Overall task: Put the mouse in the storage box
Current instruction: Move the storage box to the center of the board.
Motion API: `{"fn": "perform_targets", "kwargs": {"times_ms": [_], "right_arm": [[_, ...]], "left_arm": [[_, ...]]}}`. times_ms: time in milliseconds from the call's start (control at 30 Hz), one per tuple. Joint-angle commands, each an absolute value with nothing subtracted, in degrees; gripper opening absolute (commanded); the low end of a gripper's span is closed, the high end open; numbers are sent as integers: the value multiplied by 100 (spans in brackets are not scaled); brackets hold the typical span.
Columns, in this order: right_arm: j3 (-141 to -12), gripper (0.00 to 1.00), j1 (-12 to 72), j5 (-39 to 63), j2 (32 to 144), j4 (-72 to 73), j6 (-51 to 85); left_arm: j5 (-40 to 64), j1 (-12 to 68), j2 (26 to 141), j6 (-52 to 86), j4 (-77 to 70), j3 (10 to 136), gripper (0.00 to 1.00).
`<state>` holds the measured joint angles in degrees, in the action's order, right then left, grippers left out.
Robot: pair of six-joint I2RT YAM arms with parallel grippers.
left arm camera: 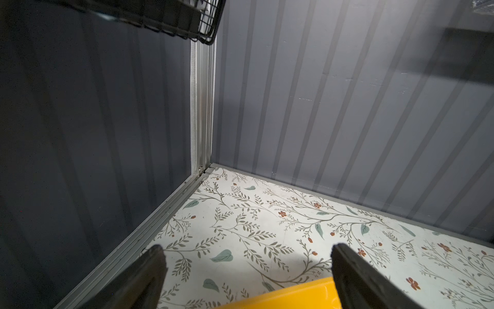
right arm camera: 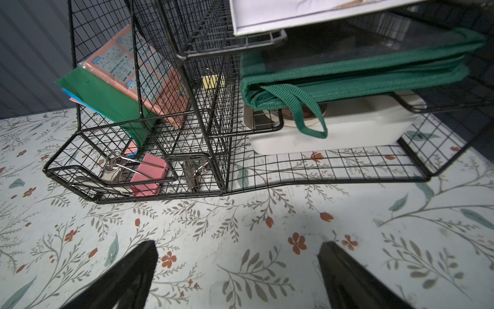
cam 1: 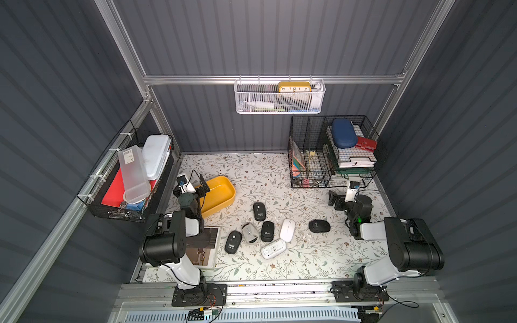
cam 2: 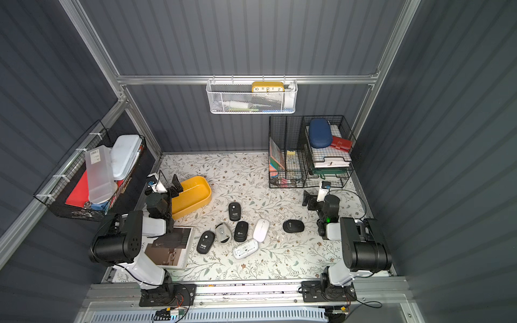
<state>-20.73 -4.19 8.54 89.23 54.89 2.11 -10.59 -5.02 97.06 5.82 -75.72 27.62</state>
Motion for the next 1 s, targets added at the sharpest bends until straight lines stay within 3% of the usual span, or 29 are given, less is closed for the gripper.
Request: {"fn": "perform_targets", "kwargs": {"times_ms": [0, 67, 233, 400, 500, 600, 800, 967], "right_arm": [[-1802, 99, -250, 1001, 8479, 5719, -52], [-1681, 99, 7, 646, 7901, 5420, -233], [-2224, 99, 662, 231, 6083, 3082, -448], [-2803, 99, 703, 831, 5078, 1964, 658], [-3121, 99, 703, 393, 4692, 954, 2121], [-3278, 99, 614, -505, 4492, -157, 3419], [-3659, 99, 494, 350, 4856, -766, 3164], [-4210, 99, 817, 494, 5385, -1601, 3005]], "left_arm": [[-1137, -377, 9296, 415, -7412, 2677, 99], [-1393, -171, 8751, 454, -6682, 2831, 99], [-1890, 525, 7501, 780, -5679, 3091, 99], [-1571, 536, 6970, 2890, -3777, 4072, 99], [-1446, 527, 7066, 3629, -2439, 4749, 100], [-1447, 527, 7155, 4064, -1747, 5050, 99], [-939, 519, 7920, 4039, -803, 5816, 99], [-601, 536, 8986, 3841, 193, 6651, 99]]}}
